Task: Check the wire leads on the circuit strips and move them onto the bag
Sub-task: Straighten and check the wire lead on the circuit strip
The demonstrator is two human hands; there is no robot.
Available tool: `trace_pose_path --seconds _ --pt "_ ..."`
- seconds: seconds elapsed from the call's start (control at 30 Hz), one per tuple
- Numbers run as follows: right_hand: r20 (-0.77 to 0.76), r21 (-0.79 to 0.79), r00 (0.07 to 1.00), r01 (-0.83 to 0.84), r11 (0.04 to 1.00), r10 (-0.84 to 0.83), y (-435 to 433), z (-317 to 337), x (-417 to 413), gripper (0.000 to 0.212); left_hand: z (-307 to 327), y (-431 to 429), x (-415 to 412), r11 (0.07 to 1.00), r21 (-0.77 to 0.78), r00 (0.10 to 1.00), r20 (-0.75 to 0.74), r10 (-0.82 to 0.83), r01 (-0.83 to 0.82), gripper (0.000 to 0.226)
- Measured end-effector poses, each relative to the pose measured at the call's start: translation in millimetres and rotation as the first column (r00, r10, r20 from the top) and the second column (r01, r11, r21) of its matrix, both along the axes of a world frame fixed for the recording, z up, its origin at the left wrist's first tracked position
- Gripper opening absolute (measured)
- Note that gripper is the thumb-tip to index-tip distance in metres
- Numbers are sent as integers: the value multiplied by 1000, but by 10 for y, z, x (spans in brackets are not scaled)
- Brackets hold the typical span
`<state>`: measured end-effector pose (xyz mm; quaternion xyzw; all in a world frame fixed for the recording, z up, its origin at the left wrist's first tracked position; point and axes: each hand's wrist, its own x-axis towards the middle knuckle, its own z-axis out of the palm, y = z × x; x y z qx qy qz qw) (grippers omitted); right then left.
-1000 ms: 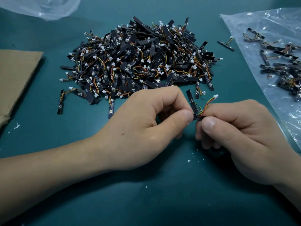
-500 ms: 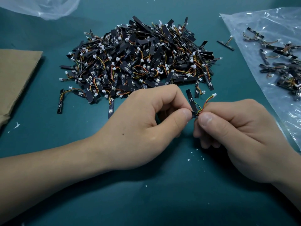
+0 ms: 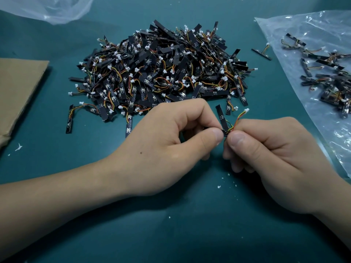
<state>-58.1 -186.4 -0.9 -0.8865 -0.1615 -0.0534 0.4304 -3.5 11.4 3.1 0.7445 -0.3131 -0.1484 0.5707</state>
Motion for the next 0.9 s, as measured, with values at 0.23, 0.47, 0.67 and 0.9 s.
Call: trace_pose_path --seconds 0.23,0.47,0.67,0.9 --pt "-10 9 1000 -17 1000 17 -9 4 -2 34 -4 -5 -5 1000 20 1000 28 -6 5 11" --pt "-4 -7 1000 -7 1000 7 -5 8 -9 33 -11 7 -4 1000 28 999 49 -3 2 12" --pt "7 -22 1000 -16 1000 16 -2 7 -3 33 -5 -5 3 1000 14 999 31 -8 7 14" --pt "16 -4 1000 -8 1000 8 -14 5 -17 35 3 -11 -17 999 49 998 60 -2 -1 15"
